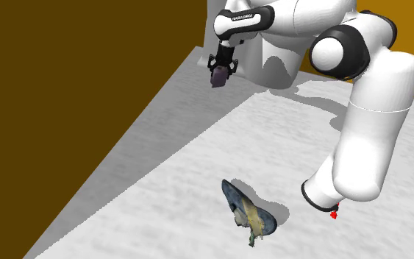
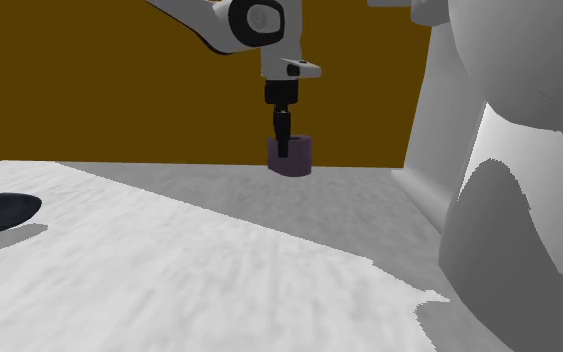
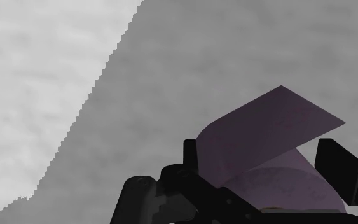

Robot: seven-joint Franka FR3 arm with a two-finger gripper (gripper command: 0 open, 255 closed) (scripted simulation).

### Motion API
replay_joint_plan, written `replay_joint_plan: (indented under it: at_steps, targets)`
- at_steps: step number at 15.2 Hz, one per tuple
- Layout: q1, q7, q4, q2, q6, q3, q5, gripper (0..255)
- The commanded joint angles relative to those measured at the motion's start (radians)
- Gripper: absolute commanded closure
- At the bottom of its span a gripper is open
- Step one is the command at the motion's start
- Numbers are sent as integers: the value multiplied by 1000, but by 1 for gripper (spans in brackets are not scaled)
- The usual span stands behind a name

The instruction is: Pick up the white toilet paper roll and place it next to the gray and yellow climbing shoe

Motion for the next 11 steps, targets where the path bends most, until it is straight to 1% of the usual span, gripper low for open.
replay_joint_plan:
  at_steps: [1, 11]
  targets:
    - [-2, 0, 18, -6, -23, -2, -3, 255]
    - [-6, 11, 125, -27, -148, -9, -16, 255]
